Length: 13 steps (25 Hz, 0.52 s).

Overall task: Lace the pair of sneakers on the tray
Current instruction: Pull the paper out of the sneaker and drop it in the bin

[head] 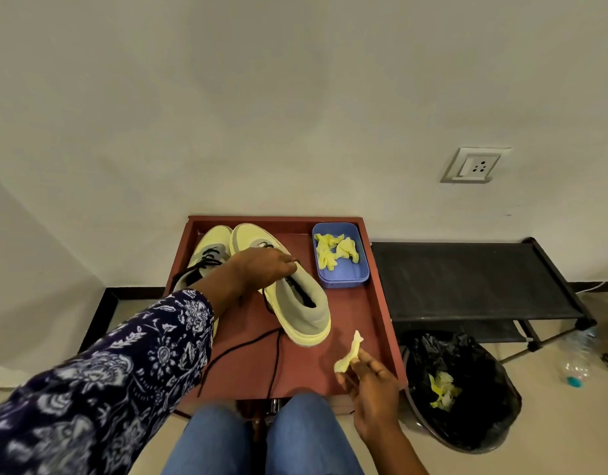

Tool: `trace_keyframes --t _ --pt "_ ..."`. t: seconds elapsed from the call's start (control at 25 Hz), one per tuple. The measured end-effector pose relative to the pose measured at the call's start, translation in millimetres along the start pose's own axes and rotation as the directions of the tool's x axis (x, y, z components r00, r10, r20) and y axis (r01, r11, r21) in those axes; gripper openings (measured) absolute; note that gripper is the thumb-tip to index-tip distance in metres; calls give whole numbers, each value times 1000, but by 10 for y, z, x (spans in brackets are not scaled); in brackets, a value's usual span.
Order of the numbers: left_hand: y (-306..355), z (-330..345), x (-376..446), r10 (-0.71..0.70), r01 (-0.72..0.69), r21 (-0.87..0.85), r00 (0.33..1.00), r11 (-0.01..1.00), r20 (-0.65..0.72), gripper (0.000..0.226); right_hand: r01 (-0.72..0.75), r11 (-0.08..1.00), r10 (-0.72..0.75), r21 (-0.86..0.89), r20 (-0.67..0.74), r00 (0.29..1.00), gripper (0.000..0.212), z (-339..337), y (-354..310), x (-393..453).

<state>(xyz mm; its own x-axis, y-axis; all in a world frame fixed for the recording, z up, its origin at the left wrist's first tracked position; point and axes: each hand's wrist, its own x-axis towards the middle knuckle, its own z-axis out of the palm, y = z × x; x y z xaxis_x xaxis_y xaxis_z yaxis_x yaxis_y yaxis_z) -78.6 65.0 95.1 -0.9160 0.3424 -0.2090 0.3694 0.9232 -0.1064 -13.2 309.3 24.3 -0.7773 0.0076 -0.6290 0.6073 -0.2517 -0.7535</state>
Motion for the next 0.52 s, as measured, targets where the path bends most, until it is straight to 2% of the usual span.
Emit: trace_keyframes --t 0.16,0.28,0.36,0.44,0.52 --pt "-21 328 -9 21 -21 -16 999 1000 24 30 -11 999 11 -46 13 1000 27 30 82 5" --pt "22 549 -11 -59 59 -6 997 998 53 31 -10 997 11 -72 25 1000 27 82 115 57" --pt "96 618 -3 -110 111 -34 994 993 22 31 -11 997 13 -77 27 1000 27 120 130 95" --pt "150 631 9 -210 203 -124 977 971 -48 31 -16 997 17 -76 17 1000 27 143 147 121" --pt "159 655 -34 -359 299 -332 923 895 -135 30 -26 997 27 -68 6 1000 26 161 174 154"
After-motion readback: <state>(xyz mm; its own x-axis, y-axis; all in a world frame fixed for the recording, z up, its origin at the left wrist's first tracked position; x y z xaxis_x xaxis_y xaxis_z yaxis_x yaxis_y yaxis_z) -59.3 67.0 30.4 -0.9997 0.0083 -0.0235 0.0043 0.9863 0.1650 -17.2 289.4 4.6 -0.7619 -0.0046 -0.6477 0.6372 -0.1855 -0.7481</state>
